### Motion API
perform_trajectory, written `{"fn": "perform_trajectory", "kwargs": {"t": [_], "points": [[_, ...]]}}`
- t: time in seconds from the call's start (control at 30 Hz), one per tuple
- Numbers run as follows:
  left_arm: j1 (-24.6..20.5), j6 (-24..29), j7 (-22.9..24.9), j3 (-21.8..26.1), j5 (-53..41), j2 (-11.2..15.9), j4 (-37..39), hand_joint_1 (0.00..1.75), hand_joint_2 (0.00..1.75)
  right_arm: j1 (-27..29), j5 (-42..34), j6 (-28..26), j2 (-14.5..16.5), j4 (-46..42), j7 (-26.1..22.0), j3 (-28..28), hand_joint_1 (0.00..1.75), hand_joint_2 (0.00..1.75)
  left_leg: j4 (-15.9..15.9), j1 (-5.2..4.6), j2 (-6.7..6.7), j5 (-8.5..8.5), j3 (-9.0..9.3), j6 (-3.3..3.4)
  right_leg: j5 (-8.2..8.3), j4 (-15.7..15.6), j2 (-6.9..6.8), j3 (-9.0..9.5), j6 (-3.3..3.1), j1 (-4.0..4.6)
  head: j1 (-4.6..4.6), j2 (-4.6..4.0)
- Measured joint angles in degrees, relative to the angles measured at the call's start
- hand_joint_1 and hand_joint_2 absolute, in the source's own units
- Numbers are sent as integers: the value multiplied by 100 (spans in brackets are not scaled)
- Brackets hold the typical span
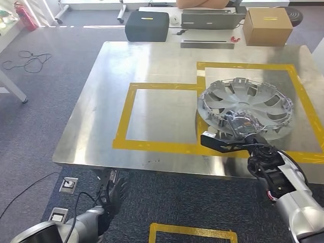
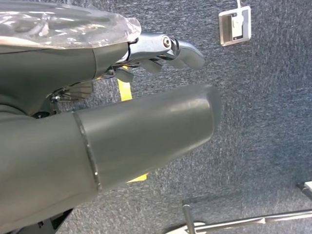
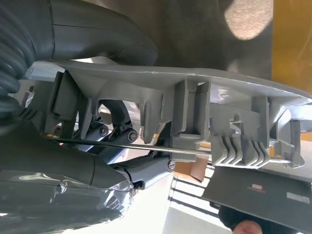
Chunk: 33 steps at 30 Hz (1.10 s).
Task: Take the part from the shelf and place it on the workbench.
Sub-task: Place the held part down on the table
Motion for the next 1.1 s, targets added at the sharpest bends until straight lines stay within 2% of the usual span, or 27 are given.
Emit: {"fn": "perform_trajectory", "kwargs": {"t": [0.17, 0.3, 0.53, 0.67, 0.93, 1.1], "points": [[0, 3, 19, 0, -15, -17, 0, 0, 0, -97, -102, 38, 34, 237, 35, 0, 175, 175, 0, 0, 0, 0, 4, 0, 1, 0, 0, 5, 1, 0, -1, 0], [-2, 5, 47, 0, -23, -28, 0, 0, 175, -125, -129, 40, 48, 370, 57, 0, 0, 0, 2, 0, 0, 0, 8, 0, 1, 0, 0, 9, 1, 0, 0, 0], [-13, 15, 63, -4, -65, -45, 0, 0, 175, -154, -203, 52, 50, 547, 71, -2, 0, 0, 5, 0, 7, 0, 10, 0, 4, -1, 7, 10, 3, 0, -1, 0], [-18, 15, 62, -5, -67, -55, 0, 0, 0, -199, -208, 52, 50, 604, 68, -2, 0, 0, 6, 0, 6, 0, 13, 0, 3, -1, 6, 14, 3, 1, -1, 0], [-24, 15, 62, -9, -55, -63, 0, 0, 0, -241, -317, -15, 50, 695, 64, -11, 0, 0, 7, 0, 6, 0, 18, 0, 4, -1, 7, 20, 4, 1, 0, 0], [-16, 22, 44, -9, -12, -52, 1, 0, 0, -286, -1030, -400, 22, 642, -207, -211, 0, 0, 11, 0, 7, 0, 20, 0, 5, -1, 7, 22, 3, 1, 1, 0]]}}
